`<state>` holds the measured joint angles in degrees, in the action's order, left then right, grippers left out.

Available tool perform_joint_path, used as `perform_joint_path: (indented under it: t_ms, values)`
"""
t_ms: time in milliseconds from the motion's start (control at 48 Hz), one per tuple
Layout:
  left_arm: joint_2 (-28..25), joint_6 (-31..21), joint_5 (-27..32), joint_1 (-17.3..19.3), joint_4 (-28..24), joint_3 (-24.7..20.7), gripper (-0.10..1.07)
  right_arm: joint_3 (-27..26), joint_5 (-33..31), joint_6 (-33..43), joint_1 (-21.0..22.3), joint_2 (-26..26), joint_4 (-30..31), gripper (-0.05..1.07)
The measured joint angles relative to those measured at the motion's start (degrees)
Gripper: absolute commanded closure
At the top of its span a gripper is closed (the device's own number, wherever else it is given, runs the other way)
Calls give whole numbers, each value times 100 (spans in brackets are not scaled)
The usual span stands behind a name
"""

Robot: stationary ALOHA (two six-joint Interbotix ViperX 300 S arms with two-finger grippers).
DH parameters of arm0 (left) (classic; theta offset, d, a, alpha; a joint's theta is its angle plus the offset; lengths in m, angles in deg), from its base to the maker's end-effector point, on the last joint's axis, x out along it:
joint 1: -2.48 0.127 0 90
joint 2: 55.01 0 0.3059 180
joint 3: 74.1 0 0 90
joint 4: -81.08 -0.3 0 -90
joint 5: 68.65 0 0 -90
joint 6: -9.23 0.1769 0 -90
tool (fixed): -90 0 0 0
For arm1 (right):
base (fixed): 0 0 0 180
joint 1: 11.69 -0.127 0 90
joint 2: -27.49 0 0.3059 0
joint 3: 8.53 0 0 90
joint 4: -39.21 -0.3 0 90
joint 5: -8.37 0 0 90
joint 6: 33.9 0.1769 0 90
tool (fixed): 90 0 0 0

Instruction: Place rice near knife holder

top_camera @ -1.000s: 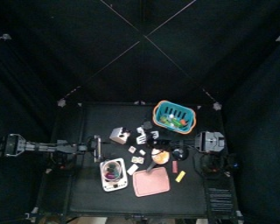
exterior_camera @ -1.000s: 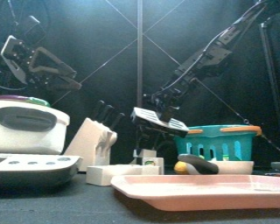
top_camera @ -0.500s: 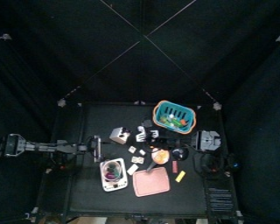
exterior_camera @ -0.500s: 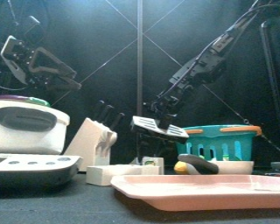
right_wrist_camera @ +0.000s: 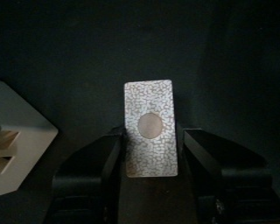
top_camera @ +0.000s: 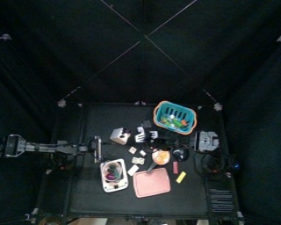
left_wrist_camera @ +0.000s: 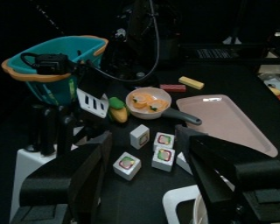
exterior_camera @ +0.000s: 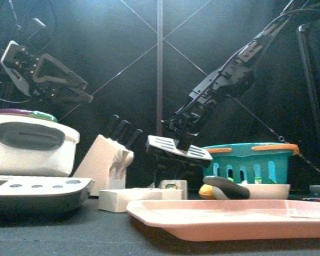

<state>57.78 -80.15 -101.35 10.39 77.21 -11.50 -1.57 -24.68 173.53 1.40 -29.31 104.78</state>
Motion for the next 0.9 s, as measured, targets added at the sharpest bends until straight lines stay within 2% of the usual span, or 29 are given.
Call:
perform_joint_path:
  t_ms: [167,521,896]
  values:
    - [-9,0,0,0,0,0,4,-9,0,0,0,9,9,28]
    - [-9,0,0,0,0,18,4,-9,0,0,0,0,0,4]
    - [-9,0,0,0,0,18,4,0,0,-9,-9,9,0,4]
